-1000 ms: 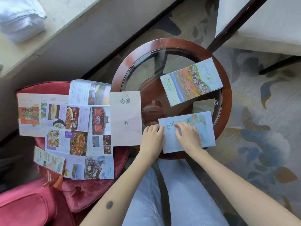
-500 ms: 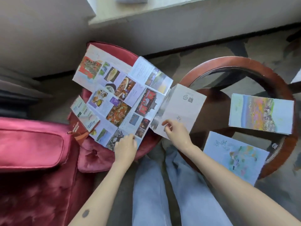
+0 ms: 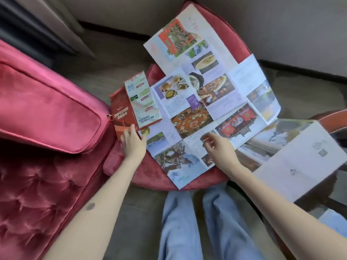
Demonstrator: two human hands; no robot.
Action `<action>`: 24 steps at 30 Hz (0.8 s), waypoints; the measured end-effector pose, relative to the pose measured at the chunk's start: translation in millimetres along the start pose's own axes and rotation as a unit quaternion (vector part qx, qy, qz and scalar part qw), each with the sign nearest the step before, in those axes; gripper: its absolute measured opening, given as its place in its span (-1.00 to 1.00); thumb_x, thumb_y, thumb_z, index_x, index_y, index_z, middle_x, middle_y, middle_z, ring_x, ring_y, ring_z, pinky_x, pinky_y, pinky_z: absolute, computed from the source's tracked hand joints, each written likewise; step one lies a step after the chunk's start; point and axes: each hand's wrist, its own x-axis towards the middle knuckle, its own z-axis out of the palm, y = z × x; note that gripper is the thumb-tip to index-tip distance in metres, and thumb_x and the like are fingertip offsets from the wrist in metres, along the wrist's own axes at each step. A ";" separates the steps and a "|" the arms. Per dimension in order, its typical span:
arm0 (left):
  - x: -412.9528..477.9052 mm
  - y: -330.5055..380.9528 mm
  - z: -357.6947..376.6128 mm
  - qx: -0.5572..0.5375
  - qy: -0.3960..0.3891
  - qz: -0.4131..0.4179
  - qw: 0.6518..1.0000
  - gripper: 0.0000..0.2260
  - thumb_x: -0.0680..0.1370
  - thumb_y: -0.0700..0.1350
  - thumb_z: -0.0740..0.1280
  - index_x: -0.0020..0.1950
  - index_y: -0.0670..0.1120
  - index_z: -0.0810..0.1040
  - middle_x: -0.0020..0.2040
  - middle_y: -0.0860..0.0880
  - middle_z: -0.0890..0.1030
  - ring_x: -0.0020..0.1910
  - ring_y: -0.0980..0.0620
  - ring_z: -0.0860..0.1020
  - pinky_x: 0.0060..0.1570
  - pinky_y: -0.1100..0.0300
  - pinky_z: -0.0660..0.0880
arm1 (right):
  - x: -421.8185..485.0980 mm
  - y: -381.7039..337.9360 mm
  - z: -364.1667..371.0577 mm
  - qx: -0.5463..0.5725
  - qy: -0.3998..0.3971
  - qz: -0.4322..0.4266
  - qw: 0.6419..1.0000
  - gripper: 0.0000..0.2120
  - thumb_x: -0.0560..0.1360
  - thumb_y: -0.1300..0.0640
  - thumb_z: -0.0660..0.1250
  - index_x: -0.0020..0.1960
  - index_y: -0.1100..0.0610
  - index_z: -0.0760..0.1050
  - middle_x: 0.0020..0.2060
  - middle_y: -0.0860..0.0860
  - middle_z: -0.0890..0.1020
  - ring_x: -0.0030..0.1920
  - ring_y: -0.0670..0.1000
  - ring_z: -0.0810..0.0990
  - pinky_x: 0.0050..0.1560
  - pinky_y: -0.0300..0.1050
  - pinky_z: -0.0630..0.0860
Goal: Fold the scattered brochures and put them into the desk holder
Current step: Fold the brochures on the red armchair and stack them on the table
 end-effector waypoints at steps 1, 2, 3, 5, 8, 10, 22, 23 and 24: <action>14.5 1.0 1.1 0.051 0.020 0.045 0.998 -0.51 0.56 -0.09 0.26 0.45 -0.13 0.22 0.43 -0.22 0.25 0.44 -0.18 0.17 0.34 -0.09 0.21 | 8.8 -4.4 4.3 -0.004 0.002 -0.003 1.000 -0.77 0.51 0.25 0.14 0.04 0.13 0.54 -0.18 0.09 0.64 -0.31 0.04 0.54 -0.24 -0.07 0.47; 28.2 2.9 2.3 0.096 0.028 0.089 0.991 -0.47 0.56 -0.05 0.27 0.48 -0.12 0.17 0.48 -0.22 0.18 0.48 -0.17 0.10 0.38 -0.11 0.15 | 17.2 -8.0 8.8 -0.009 0.003 -0.008 1.000 -0.78 0.51 0.25 0.14 0.03 0.14 0.54 -0.19 0.11 0.64 -0.36 0.03 0.49 -0.29 -0.07 0.46; 40.5 5.4 3.9 0.127 0.023 0.120 0.984 -0.41 0.56 0.00 0.26 0.51 -0.10 0.11 0.52 -0.22 0.10 0.51 -0.17 0.02 0.42 -0.12 0.09 | 24.4 -10.8 13.2 -0.016 -0.001 -0.014 1.000 -0.79 0.51 0.25 0.14 0.03 0.14 0.53 -0.19 0.10 0.64 -0.40 0.00 0.46 -0.33 -0.09 0.44; 59.4 11.1 10.2 0.147 -0.010 0.137 0.979 -0.31 0.55 0.10 0.26 0.54 -0.05 -0.04 0.54 -0.24 -0.05 0.52 -0.22 -0.08 0.44 -0.13 0.01 | 34.8 -14.7 20.9 -0.027 -0.015 -0.024 0.999 -0.79 0.52 0.24 0.14 0.04 0.13 0.52 -0.15 0.04 0.64 -0.37 -0.04 0.46 -0.38 -0.15 0.38; 69.2 14.9 21.5 0.099 -0.083 0.093 0.987 -0.24 0.53 0.20 0.22 0.54 0.01 -0.17 0.53 -0.26 -0.12 0.51 -0.26 -0.09 0.42 -0.18 0.02 | 42.1 -16.1 28.8 -0.027 -0.016 -0.036 0.999 -0.79 0.50 0.25 0.16 0.03 0.10 0.53 -0.13 0.01 0.63 -0.39 -0.12 0.43 -0.36 -0.19 0.32; 64.5 11.9 27.0 0.097 -0.106 0.093 0.985 -0.20 0.50 0.26 0.21 0.54 0.02 -0.18 0.53 -0.26 -0.15 0.52 -0.24 -0.10 0.42 -0.18 0.01 | 42.2 -15.9 31.8 -0.020 -0.014 -0.033 0.999 -0.79 0.50 0.26 0.16 0.03 0.12 0.53 -0.14 0.04 0.63 -0.45 -0.16 0.37 -0.41 -0.19 0.30; -41.5 -26.3 69.7 0.229 -0.130 0.283 0.922 -0.05 0.40 0.28 0.32 0.51 0.08 -0.27 0.53 -0.22 -0.24 0.52 -0.15 -0.21 0.44 -0.18 -0.10 | 39.0 -41.7 50.9 0.223 -0.043 0.129 0.965 -0.63 0.54 0.20 0.21 0.33 0.15 0.29 0.16 0.02 0.51 0.02 -0.05 0.49 0.00 -0.17 0.43; -46.9 -26.7 73.1 0.232 -0.130 0.285 0.921 -0.04 0.40 0.30 0.32 0.51 0.07 -0.28 0.53 -0.22 -0.24 0.52 -0.16 -0.22 0.44 -0.18 -0.11 | 36.3 -43.4 56.9 0.270 -0.050 0.144 0.951 -0.67 0.54 0.23 0.21 0.28 0.13 0.29 0.18 0.05 0.53 0.02 -0.03 0.52 -0.01 -0.15 0.47; -50.6 -26.6 75.8 0.232 -0.130 0.283 0.921 -0.05 0.39 0.30 0.31 0.52 0.06 -0.27 0.53 -0.23 -0.25 0.52 -0.17 -0.22 0.43 -0.19 -0.13 | 33.6 -43.8 62.8 0.309 -0.043 0.153 0.938 -0.71 0.53 0.26 0.22 0.22 0.10 0.30 0.17 0.09 0.54 0.00 -0.02 0.55 -0.05 -0.17 0.51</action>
